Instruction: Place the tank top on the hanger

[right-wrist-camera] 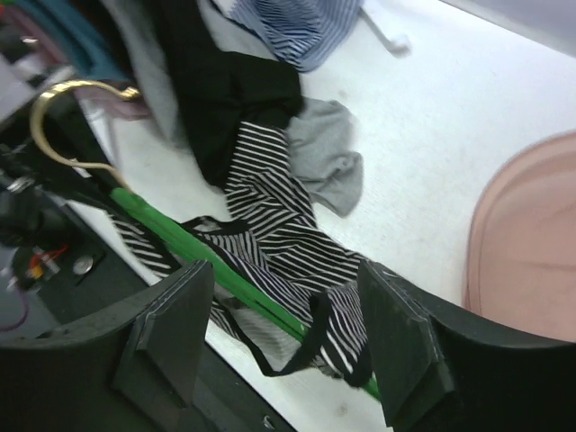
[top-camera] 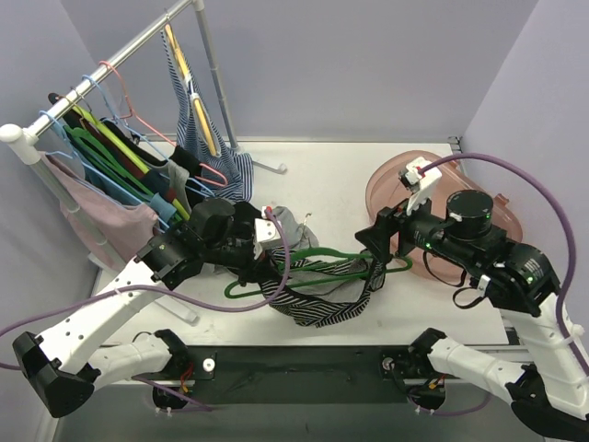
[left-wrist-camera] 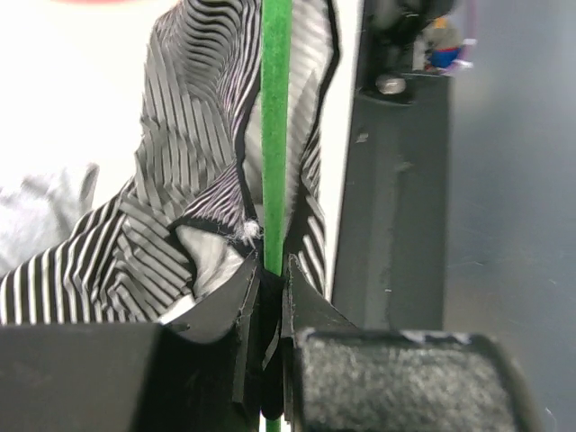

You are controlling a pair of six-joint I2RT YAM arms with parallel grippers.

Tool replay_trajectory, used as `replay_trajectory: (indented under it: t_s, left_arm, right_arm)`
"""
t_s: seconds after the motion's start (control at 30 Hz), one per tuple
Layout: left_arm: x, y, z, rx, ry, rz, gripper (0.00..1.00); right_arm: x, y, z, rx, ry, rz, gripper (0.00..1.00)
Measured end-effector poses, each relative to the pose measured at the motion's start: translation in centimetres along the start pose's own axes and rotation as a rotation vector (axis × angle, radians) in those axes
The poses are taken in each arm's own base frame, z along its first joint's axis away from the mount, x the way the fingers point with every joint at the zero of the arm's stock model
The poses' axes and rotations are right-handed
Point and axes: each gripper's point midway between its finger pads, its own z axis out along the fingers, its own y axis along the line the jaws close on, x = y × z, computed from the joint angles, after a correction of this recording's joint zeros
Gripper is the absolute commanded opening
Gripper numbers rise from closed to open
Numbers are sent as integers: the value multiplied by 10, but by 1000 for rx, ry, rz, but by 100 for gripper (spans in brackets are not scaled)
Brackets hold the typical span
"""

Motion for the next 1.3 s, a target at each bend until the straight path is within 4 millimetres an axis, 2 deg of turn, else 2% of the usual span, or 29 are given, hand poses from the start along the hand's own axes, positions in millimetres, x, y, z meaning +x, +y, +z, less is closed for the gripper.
replay_trajectory:
  t_s: [0.07,0.1,0.13,0.2,0.23,0.33,0.43,0.63,0.8,0.9,1.0,1.03,1.07,1.1,1.3]
  left_arm:
    - [-9,-12,0,32,-2,25,0]
    - [-14,-19,1,54,-3,42,0]
    - [-20,-27,1,80,-3,61,0]
    - [-28,-39,2,126,-1,92,0]
    - [-30,-44,2,145,2,105,0]
    - [-34,-51,0,185,15,133,0]
    - [-31,-56,-4,209,34,157,0]
    - [-22,-66,-5,258,68,172,0]
    - [-18,-74,0,295,91,184,0]
    - [-18,-76,2,300,94,187,0]
    - [-20,-73,2,284,95,193,0]
    - [-20,-71,2,272,96,194,0]
    - [-20,-70,2,264,98,192,0]
    - [-20,-68,2,252,100,189,0]
    - [-28,-61,-1,181,79,179,0]
  right_arm:
    - [-15,14,-6,-77,-25,-34,68]
    - [-23,22,-9,-125,-39,-51,73]
    - [-30,32,-11,-176,-50,-64,74]
    - [-40,50,-13,-286,-63,-105,95]
    - [-42,61,-14,-354,-65,-132,98]
    - [-37,87,-18,-541,-60,-227,100]
    - [-30,102,-23,-670,-55,-290,100]
    - [-24,125,-34,-824,-56,-333,100]
    - [-17,135,-21,-879,-8,-327,97]
    - [-15,142,-12,-901,8,-323,90]
    - [-8,158,-8,-943,41,-330,49]
    - [-7,161,-8,-944,45,-333,14]
    - [-6,163,-8,-943,48,-336,3]
    - [-6,163,-8,-932,46,-339,0]
    - [-12,149,-4,-791,5,-336,0]
